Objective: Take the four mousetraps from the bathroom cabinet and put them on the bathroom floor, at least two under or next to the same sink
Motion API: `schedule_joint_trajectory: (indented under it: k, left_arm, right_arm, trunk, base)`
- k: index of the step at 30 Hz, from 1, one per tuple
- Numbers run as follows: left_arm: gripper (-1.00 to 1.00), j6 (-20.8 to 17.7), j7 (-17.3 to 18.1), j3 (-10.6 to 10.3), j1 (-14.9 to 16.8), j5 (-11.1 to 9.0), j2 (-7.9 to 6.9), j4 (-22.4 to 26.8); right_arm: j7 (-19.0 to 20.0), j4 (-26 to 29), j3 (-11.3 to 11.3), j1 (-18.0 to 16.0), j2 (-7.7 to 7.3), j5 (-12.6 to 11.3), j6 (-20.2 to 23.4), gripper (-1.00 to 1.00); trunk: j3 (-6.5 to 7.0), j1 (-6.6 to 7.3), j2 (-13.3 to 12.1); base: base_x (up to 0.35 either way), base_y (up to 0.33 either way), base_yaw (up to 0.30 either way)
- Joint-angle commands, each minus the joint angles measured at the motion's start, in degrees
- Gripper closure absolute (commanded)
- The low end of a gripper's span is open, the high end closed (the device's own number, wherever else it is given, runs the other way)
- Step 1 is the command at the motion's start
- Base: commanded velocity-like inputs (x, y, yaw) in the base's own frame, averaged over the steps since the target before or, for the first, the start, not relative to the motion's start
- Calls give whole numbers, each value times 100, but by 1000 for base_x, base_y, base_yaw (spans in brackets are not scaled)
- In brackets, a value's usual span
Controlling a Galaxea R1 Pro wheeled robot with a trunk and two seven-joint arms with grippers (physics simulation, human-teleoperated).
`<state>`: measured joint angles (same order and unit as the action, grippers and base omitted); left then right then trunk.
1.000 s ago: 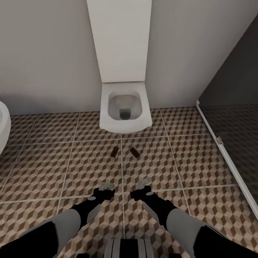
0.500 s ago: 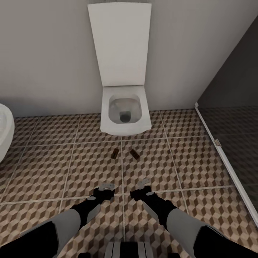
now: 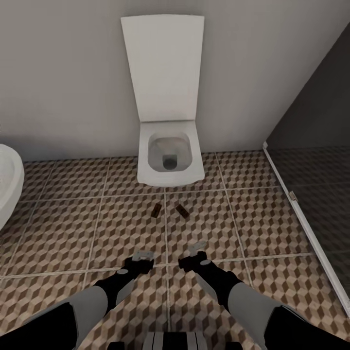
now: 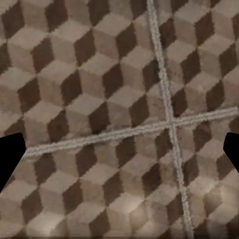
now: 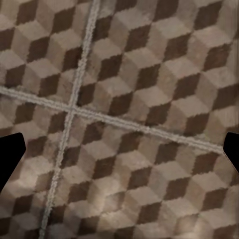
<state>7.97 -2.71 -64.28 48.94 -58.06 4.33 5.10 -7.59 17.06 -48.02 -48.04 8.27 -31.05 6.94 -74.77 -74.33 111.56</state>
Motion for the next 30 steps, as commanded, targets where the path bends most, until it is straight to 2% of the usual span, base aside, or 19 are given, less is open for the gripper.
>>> schedule_joint_trajectory:
  k: [1,11,16,23,30]
  left_arm:
    - [-100,16,-28,-49,-9,-30,-4,-1]
    - [-100,26,-27,-50,-185,-30,-125,-17]
    - [-100,68,-24,-50,-348,-30,-248,-18]
    - [-100,574,-21,-50,-567,-30,-410,-164]
    - [-100,928,-18,-50,-712,-30,-459,-581]
  right_arm:
    - [-34,11,-49,-4,-16,-41,-8,-100]
    - [43,-9,-56,-4,-219,-37,-437,-100]
    - [339,-59,-58,5,-392,-36,-717,-100]
    - [956,-254,-57,16,-670,-33,-959,-100]
    - [1222,-516,-52,29,-834,-33,-1067,-100]
  trunk:
    - [16,23,-40]
    - [195,243,-441]
    - [285,352,-642]
    - [411,506,-923]
    - [536,660,-1203]
  base:
    - [0,0,0]
    - [0,0,0]
    - [0,0,0]
    - [0,0,0]
    - [0,0,0]
